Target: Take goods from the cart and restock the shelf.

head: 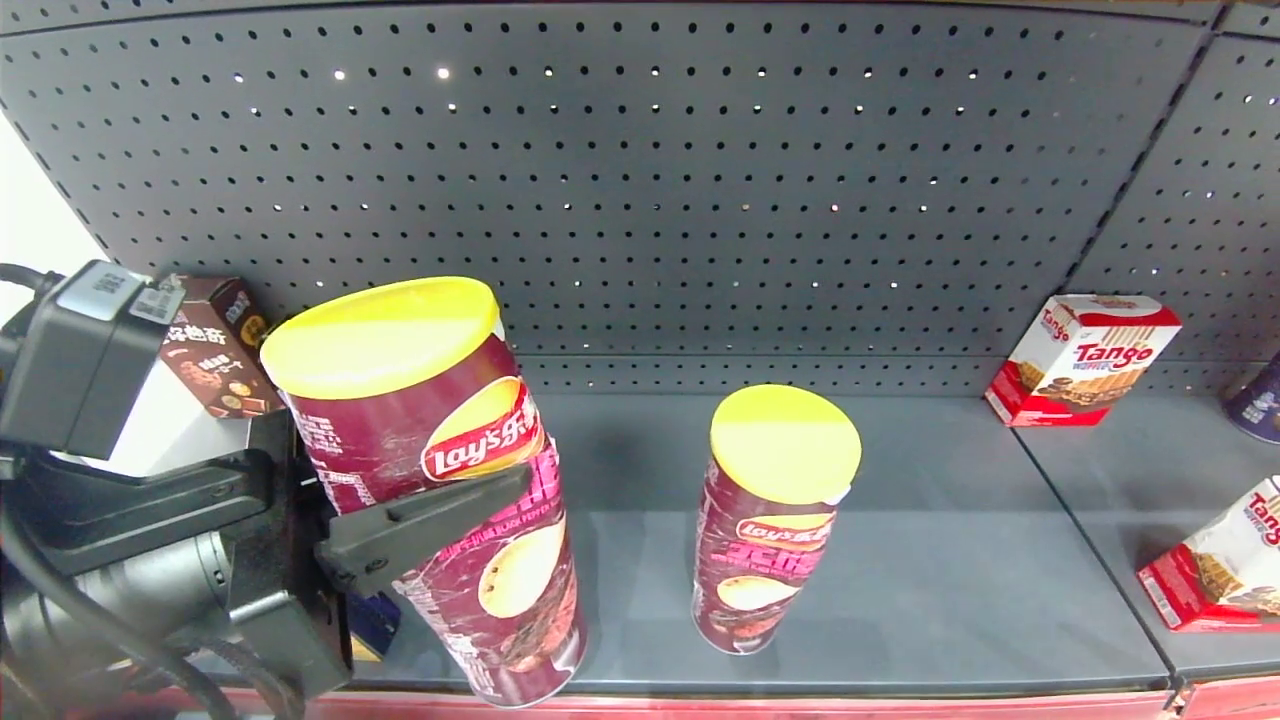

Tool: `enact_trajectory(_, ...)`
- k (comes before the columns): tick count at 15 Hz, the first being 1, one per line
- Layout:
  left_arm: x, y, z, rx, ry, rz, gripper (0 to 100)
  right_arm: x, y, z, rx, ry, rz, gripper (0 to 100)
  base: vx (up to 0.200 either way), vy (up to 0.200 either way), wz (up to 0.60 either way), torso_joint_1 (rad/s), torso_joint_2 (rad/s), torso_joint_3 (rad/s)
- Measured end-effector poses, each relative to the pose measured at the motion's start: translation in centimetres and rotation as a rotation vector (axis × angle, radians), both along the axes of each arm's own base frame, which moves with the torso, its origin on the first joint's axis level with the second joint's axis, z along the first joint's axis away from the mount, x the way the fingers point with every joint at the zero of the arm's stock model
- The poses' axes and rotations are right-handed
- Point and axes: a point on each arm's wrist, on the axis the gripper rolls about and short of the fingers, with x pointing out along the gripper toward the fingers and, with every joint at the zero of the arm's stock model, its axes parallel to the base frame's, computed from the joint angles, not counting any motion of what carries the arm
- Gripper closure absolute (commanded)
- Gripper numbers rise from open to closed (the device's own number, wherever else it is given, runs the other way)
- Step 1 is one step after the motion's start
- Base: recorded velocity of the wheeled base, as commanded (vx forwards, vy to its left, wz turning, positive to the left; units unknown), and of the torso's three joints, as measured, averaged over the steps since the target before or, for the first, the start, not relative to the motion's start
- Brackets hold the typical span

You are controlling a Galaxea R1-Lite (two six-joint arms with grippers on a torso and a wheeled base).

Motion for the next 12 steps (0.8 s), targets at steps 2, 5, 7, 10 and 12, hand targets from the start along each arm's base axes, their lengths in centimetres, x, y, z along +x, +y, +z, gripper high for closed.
enact_trajectory(2, 0.0, 0.0, 0.1, -0.001, -0.002, 0.0, 100, -1.7, 0.1, -2.8, 0.012, 0.036, -0.032, 0, 0.0, 0.0, 0.0, 0.0, 0.0, 0.0)
enact_trajectory(5, 0.1, -0.1, 0.2, -0.003, -0.005, 0.0, 100, -2.4, 0.1, -6.4, 0.03, 0.08, -0.118, 0, 0.0, 0.0, 0.0, 0.0, 0.0, 0.0)
enact_trajectory(7, 0.1, 0.0, 0.1, -0.001, -0.002, 0.0, 100, -2.1, -0.1, -7.8, 0.045, 0.094, -0.25, 0, 0.0, 0.0, 0.0, 0.0, 0.0, 0.0)
enact_trajectory(10, 0.0, 0.0, -0.1, 0.002, 0.002, 0.0, 100, -1.9, -0.8, -9.3, 0.059, 0.154, -0.559, 0, 0.0, 0.0, 0.0, 0.0, 0.0, 0.0)
enact_trajectory(12, 0.0, 0.0, -0.1, 0.002, 0.002, -0.001, 100, -1.9, -1.1, -9.7, 0.026, 0.163, -0.726, 0, 0.0, 0.0, 0.0, 0.0, 0.0, 0.0)
